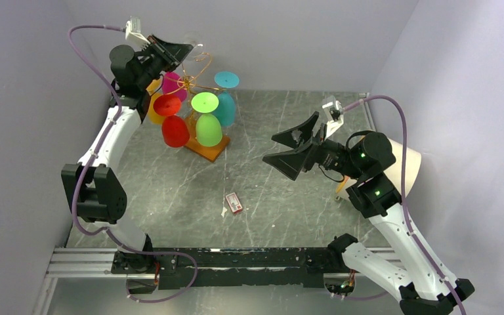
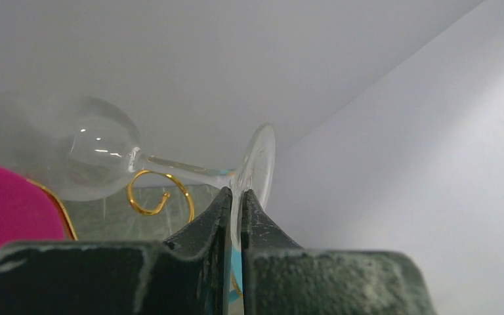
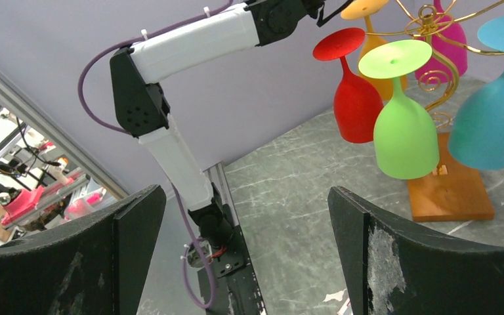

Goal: Place the wine glass upside down on the wine glass rack

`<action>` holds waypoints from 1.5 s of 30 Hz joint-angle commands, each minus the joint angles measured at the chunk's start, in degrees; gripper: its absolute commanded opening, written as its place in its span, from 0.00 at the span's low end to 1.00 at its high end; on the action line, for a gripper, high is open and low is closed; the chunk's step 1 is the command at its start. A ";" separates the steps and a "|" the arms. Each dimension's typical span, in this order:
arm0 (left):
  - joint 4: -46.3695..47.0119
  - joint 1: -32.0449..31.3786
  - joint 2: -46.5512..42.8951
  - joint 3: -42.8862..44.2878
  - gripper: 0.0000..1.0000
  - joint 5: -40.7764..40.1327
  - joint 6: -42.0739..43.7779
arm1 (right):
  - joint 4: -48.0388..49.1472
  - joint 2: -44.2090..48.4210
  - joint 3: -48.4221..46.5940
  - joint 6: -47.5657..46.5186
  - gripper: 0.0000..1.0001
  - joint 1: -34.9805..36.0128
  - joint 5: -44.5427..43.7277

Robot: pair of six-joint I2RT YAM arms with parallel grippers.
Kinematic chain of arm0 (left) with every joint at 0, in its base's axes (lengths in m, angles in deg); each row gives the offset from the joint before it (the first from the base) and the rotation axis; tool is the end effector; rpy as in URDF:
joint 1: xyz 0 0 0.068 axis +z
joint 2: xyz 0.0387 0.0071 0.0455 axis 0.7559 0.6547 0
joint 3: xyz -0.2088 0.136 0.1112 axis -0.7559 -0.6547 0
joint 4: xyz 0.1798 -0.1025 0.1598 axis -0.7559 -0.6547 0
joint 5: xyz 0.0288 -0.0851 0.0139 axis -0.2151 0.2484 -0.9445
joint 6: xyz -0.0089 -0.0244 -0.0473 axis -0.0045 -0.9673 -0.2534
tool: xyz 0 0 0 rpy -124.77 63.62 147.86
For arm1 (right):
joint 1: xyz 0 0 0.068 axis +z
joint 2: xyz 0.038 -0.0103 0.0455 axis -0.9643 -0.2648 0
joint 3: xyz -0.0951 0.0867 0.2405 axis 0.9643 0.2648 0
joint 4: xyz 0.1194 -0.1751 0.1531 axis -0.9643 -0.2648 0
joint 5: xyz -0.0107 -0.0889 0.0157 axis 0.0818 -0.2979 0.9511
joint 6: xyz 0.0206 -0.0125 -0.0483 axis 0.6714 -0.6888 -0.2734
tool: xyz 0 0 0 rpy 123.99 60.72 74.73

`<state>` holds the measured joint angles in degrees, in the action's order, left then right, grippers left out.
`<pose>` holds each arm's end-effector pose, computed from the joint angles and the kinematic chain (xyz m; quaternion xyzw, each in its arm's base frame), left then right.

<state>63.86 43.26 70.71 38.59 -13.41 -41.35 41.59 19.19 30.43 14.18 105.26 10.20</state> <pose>0.3959 -0.0563 0.4308 -0.0712 0.6304 -0.4862 0.6010 0.1303 0.1026 0.4378 -0.2536 0.5927 0.5501 0.5309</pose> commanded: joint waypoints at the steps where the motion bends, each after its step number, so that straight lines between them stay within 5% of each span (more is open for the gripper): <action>1: 5.81 0.31 -1.58 -1.10 0.07 -0.61 -0.97 | -0.16 1.00 -1.44 -0.94 1.00 0.19 -0.59; 9: -5.17 0.22 -2.63 0.61 0.07 -8.85 -2.53 | 0.46 0.79 -0.94 -0.70 1.00 0.16 -0.55; 45: -3.22 -3.68 -4.04 -3.53 0.07 -2.31 -9.55 | 0.59 0.82 -0.04 -1.06 1.00 0.15 -1.11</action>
<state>56.43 40.79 68.72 35.16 -18.68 -49.08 41.70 19.08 30.48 13.80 105.26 9.91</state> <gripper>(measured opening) 0.096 0.997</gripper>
